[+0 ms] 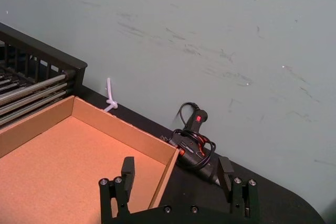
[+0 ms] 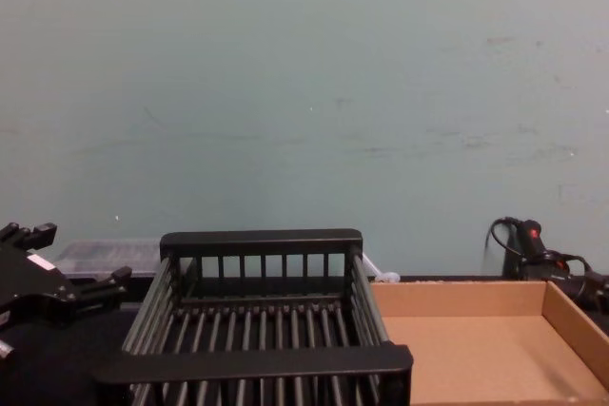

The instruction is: Pick up the white tape and place it into the black box , Pick up the silver tape and place it into the brown box.

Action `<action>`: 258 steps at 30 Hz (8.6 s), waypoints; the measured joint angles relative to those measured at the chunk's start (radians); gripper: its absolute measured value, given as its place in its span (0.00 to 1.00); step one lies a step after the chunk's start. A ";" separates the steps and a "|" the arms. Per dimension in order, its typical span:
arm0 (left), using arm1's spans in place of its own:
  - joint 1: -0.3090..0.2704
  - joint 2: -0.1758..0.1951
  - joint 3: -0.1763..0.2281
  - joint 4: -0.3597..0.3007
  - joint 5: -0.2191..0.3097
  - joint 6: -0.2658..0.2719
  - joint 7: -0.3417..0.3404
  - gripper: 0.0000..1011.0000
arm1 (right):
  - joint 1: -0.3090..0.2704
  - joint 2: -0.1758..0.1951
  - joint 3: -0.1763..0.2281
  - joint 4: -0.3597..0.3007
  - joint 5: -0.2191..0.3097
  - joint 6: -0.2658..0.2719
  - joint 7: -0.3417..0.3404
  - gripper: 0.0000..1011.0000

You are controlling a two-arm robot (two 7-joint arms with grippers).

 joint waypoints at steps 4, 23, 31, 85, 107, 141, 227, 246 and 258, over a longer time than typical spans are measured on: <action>0.000 0.000 0.000 0.000 0.000 0.000 0.000 0.99 | 0.000 0.000 0.000 0.000 0.000 0.000 0.000 0.99; 0.000 0.000 0.000 0.000 0.000 0.000 0.000 0.99 | 0.000 0.000 0.000 0.000 0.000 0.000 0.000 0.99; 0.000 0.000 0.000 0.000 0.000 0.000 0.000 0.99 | 0.000 0.000 0.000 0.000 0.000 0.000 0.000 0.99; 0.000 0.000 0.000 0.000 0.000 0.000 0.000 0.99 | -0.304 0.150 0.217 -0.353 0.215 0.158 0.189 0.99; 0.000 0.000 0.000 0.000 0.000 0.000 0.000 0.99 | -0.380 0.171 0.244 -0.353 0.240 0.332 0.279 0.99; 0.000 0.000 0.000 0.000 0.000 0.000 0.000 0.99 | -0.329 0.093 0.230 -0.271 0.184 0.444 0.366 0.99; 0.000 0.000 0.000 0.000 0.000 0.000 0.000 0.99 | -0.320 0.073 0.239 -0.254 0.160 0.463 0.398 0.18; 0.000 0.000 0.000 0.000 0.000 0.000 0.000 0.99 | -0.320 0.073 0.239 -0.254 0.160 0.463 0.398 0.09; 0.000 0.000 0.000 0.000 0.000 0.000 0.000 0.99 | -0.325 0.095 0.250 -0.290 0.184 0.443 0.439 0.09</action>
